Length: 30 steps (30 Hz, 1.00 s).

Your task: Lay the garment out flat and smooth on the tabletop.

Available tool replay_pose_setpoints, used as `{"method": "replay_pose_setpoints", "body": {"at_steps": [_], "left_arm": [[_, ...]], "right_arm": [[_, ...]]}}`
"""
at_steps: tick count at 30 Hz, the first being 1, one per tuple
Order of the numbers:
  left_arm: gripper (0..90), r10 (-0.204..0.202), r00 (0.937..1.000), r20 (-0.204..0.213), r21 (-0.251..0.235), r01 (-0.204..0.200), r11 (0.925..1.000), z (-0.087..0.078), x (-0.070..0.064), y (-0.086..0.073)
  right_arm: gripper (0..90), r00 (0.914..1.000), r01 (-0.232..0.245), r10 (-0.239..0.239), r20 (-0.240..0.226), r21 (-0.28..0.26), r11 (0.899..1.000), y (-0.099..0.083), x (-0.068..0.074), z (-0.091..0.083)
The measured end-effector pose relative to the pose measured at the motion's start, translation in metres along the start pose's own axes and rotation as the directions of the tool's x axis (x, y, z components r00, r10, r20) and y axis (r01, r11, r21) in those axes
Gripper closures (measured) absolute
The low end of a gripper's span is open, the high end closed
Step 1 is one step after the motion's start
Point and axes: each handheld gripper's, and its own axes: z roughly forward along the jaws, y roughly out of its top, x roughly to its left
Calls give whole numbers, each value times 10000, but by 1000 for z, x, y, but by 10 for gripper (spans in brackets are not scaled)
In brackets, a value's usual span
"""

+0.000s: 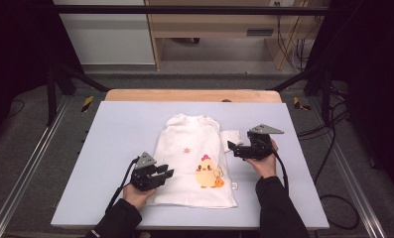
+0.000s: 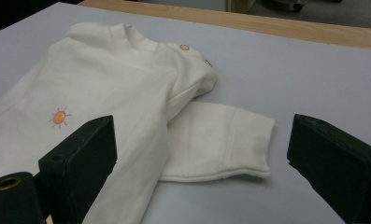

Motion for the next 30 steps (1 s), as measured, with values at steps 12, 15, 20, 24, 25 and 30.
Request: {"method": "replay_pose_setpoints", "body": {"at_steps": [12, 15, 20, 24, 25, 30], "left_arm": [[881, 86, 9997, -220, 572, -73, 9983, 9, 1, -4], [892, 127, 9997, -220, 570, -114, 9983, 9, 0, -5], [894, 246, 9995, -215, 589, -233, 9980, 9, 0, -5], [894, 267, 9995, -177, 588, -257, 9979, 10, -1, -5], [894, 263, 9995, -159, 593, -254, 9979, 10, -1, -5], [893, 276, 9995, -150, 603, -267, 9978, 10, -1, -5]], "right_arm": [[97, 9993, -135, 117, 356, 532, 9985, 2, -10, 27], [102, 9985, -208, 173, 526, 684, 9974, 0, -16, 33], [138, 9949, -388, 293, 962, 990, 9943, -5, -26, 42], [202, 9938, -547, 429, 1024, 1160, 9917, -8, -31, 44], [222, 9937, -550, 429, 1036, 1169, 9916, -8, -32, 44], [318, 9950, -467, 341, 941, 1349, 9898, -11, -31, 48]]}}
